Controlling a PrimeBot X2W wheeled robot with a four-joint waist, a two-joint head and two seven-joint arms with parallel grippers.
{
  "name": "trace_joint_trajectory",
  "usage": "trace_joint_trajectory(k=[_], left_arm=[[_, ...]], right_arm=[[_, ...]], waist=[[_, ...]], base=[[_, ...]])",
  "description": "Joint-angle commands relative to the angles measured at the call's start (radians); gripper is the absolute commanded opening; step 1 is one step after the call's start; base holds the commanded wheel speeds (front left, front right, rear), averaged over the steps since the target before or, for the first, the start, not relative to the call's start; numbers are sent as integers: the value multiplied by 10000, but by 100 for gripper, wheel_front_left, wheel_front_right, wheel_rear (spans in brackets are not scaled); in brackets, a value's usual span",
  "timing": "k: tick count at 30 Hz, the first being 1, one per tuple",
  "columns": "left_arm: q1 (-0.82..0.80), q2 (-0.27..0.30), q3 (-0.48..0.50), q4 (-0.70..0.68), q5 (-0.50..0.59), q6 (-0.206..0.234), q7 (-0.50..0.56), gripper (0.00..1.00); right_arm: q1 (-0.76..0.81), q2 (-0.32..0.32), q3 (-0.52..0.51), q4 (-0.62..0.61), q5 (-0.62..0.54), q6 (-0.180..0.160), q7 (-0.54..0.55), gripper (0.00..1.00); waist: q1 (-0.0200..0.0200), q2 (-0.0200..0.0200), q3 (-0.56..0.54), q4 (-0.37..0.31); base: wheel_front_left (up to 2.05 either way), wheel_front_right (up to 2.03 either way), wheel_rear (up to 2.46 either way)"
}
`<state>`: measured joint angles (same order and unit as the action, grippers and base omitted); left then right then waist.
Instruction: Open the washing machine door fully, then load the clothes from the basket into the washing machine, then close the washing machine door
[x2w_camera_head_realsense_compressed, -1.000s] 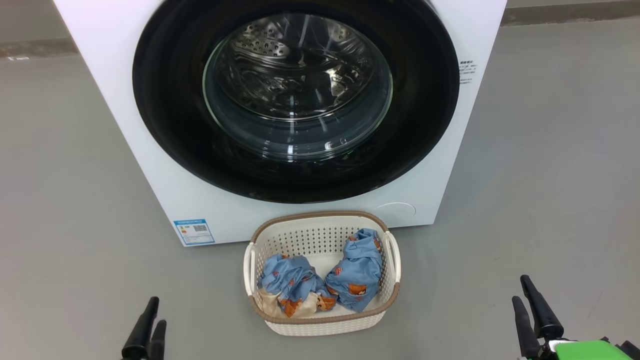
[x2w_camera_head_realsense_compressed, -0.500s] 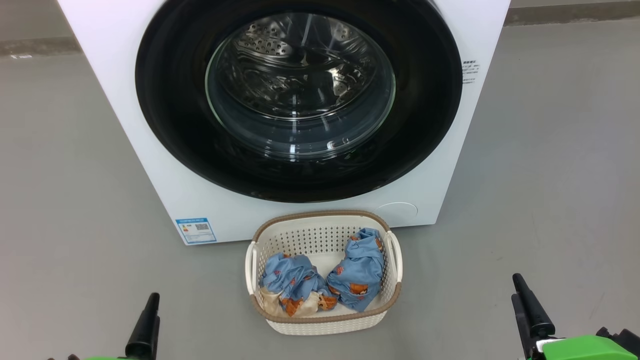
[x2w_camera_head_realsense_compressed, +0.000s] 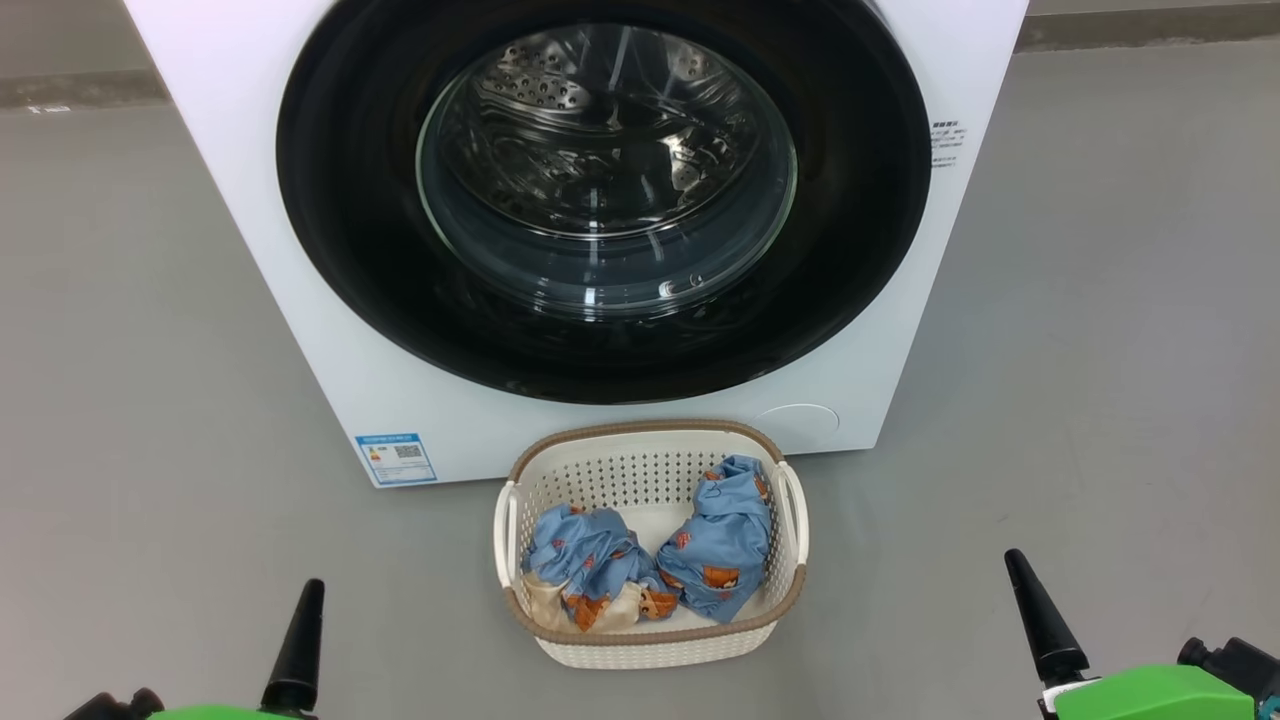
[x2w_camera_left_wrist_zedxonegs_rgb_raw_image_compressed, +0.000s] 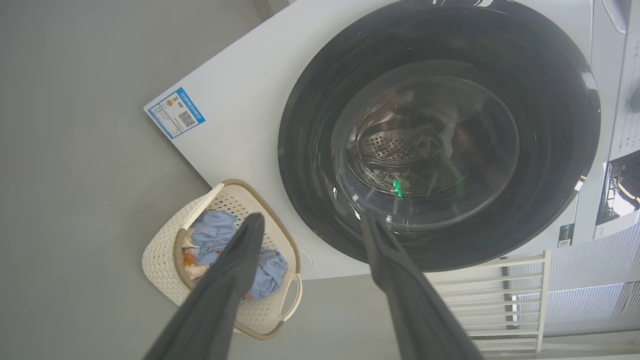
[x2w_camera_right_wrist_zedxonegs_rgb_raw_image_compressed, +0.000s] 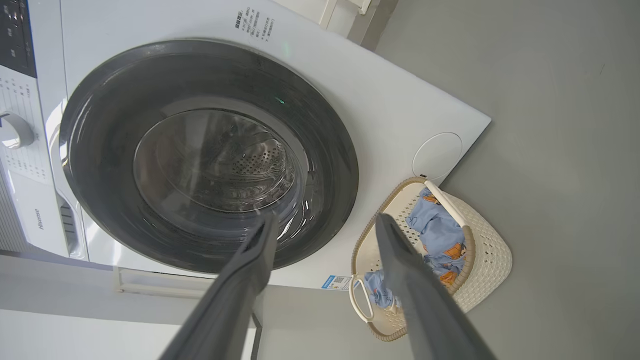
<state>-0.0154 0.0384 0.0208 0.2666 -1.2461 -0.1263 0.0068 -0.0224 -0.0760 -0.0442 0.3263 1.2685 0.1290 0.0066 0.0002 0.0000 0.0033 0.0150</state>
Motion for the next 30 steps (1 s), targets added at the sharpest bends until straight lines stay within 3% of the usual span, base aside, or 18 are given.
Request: trace_joint_trajectory(k=[1,30], left_arm=[[-135,198,82,-341,395,-19,-128,100],[10,385,-208,-679,3828,-27,-950,100]], right_arm=[[-417,-180,141,-221,-414,7,-137,100],[-484,-516,854,-72,-3429,10,-955,100]], waist=[[-1,0,-2,5],[-1,0,-11,104]], base=[[0,0,0],[0,0,0]])
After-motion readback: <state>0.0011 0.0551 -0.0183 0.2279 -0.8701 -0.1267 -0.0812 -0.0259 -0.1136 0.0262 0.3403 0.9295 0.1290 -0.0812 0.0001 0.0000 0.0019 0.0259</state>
